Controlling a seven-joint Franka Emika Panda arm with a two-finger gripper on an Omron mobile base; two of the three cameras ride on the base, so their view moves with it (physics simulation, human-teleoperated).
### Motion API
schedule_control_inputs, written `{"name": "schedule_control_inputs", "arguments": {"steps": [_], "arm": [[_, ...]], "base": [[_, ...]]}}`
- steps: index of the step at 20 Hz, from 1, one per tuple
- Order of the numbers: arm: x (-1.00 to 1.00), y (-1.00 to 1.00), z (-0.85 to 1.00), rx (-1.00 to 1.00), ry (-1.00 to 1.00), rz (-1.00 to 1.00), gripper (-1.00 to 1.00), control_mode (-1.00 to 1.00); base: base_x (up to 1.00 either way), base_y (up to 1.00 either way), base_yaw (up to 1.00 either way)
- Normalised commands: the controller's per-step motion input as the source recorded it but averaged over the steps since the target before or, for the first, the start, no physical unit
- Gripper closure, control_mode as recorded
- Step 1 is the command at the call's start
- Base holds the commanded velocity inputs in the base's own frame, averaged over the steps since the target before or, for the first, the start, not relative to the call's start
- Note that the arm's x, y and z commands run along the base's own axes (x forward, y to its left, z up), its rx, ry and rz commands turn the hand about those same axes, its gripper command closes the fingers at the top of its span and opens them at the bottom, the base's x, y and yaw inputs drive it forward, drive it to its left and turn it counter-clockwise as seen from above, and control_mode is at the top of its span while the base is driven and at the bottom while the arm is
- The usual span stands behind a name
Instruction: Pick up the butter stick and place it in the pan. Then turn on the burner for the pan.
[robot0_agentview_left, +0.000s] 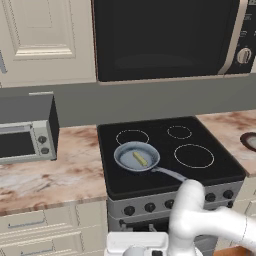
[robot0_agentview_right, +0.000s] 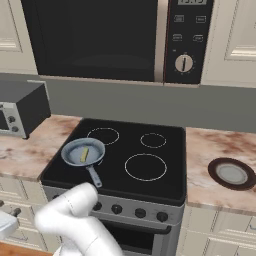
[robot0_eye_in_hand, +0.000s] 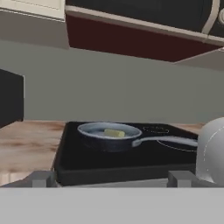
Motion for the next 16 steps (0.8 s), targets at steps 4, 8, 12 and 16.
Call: {"name": "schedule_control_inputs", "arguments": {"steps": [4, 8, 12, 16], "arm": [[0.25, -0.20, -0.02, 0.11, -0.17, 0.10, -1.00, -1.00], [0.11, -0.08, -0.06, 0.06, -0.04, 0.06, -1.00, -1.00], [0.20, -0.08, -0.16, 0.03, 0.00, 0.02, -1.00, -1.00], [0.29, -0.12, -0.20, 0.04, 0.00, 0.01, -1.00, -1.00]], "base": [[0.00, 0.00, 0.00], [0.00, 0.00, 0.00], [0.00, 0.00, 0.00], [0.00, 0.00, 0.00]]}}
